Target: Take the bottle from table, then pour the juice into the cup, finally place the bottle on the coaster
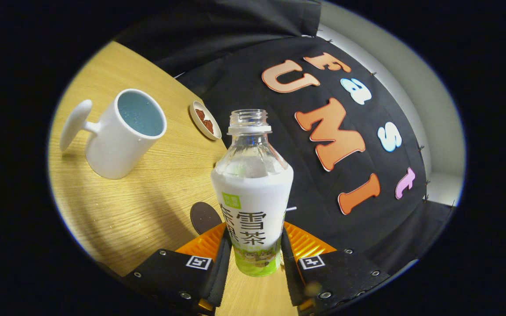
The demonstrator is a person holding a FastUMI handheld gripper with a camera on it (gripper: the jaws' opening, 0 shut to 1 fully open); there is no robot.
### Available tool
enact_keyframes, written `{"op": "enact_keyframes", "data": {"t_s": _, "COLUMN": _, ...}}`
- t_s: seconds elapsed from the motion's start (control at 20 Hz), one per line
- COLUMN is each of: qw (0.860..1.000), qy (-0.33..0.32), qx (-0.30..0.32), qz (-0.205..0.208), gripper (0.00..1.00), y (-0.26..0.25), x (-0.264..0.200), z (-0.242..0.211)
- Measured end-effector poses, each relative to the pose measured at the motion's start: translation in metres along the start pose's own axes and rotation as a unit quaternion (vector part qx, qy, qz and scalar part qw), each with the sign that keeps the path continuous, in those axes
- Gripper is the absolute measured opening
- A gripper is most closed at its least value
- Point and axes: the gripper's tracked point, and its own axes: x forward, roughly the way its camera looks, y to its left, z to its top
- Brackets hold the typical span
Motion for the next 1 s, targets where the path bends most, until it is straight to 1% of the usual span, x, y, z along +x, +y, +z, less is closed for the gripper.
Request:
{"op": "enact_keyframes", "data": {"t_s": 0.3, "qw": 0.998, "qy": -0.012, "qx": -0.056, "qz": 0.015, "gripper": 0.58, "y": 0.015, "x": 0.005, "z": 0.007}}
{"op": "enact_keyframes", "data": {"t_s": 0.45, "qw": 0.996, "qy": -0.022, "qx": -0.091, "qz": -0.004, "gripper": 0.58, "y": 0.009, "x": 0.008, "z": 0.013}}
{"op": "enact_keyframes", "data": {"t_s": 0.7, "qw": 0.991, "qy": -0.033, "qx": -0.131, "qz": -0.007, "gripper": 0.58, "y": 0.012, "x": 0.016, "z": 0.017}}
{"op": "enact_keyframes", "data": {"t_s": 0.85, "qw": 0.985, "qy": -0.044, "qx": -0.167, "qz": -0.021, "gripper": 0.58, "y": 0.010, "x": 0.017, "z": 0.024}}
{"op": "enact_keyframes", "data": {"t_s": 1.0, "qw": 0.980, "qy": -0.051, "qx": -0.189, "qz": -0.026, "gripper": 0.58, "y": 0.008, "x": 0.018, "z": 0.025}}
